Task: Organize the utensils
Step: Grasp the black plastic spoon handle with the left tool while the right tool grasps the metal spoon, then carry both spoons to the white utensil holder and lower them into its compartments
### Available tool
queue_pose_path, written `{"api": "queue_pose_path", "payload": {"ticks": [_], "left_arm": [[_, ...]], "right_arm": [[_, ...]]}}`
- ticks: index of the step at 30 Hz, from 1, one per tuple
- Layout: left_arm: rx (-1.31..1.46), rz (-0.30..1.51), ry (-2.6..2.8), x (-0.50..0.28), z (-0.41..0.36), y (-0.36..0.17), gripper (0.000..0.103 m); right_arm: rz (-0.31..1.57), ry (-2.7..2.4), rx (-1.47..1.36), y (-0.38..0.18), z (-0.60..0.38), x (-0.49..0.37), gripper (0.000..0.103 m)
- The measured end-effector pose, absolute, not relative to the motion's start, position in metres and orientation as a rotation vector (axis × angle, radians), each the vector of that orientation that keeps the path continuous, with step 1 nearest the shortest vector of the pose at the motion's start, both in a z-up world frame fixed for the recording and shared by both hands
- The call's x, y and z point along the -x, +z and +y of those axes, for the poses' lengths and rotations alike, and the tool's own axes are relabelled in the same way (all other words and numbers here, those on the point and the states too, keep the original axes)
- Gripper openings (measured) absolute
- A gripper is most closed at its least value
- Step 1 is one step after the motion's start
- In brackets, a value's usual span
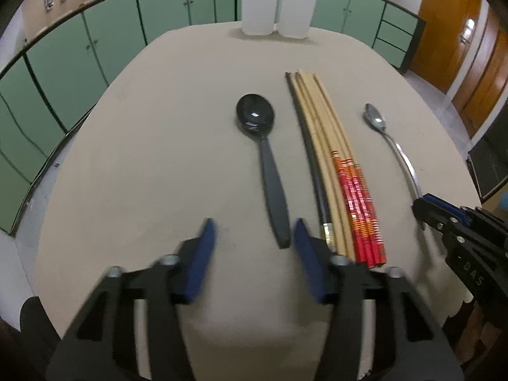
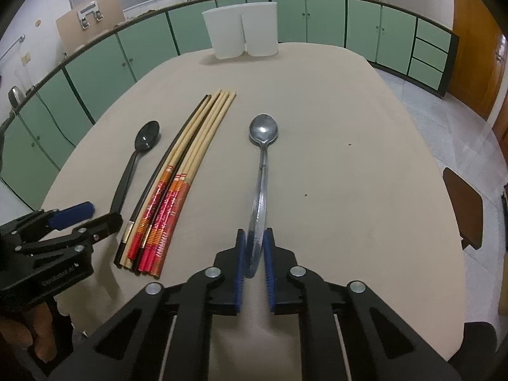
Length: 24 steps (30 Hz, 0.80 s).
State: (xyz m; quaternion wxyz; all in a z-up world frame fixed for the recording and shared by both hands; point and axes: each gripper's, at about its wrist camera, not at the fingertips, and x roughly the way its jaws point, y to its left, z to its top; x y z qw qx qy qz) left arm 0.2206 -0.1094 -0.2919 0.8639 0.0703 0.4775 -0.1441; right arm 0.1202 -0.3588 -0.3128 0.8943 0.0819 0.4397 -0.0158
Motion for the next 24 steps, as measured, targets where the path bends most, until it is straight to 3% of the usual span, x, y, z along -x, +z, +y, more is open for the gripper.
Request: {"api": "queue_pose_path", "payload": {"ticks": [3, 9, 24], "left_arm": [[-0.134, 1.003, -0.326, -0.22, -0.11, -0.289, 0.011], [-0.109, 1.003, -0.341, -0.221, -0.104, -0.277, 0.011], [-0.101, 0.905, -0.39, -0.247, -0.091, -0.187, 0.01]], "right_arm": [[0.91, -0.028, -0.173, -0.312, -0.36, -0.119, 0.011], [0.877, -0.023, -0.173, -0.295, -0.362, -0.119, 0.01], [0.832, 0.036, -0.096, -0.217, -0.375, -0.154, 0.008]]}}
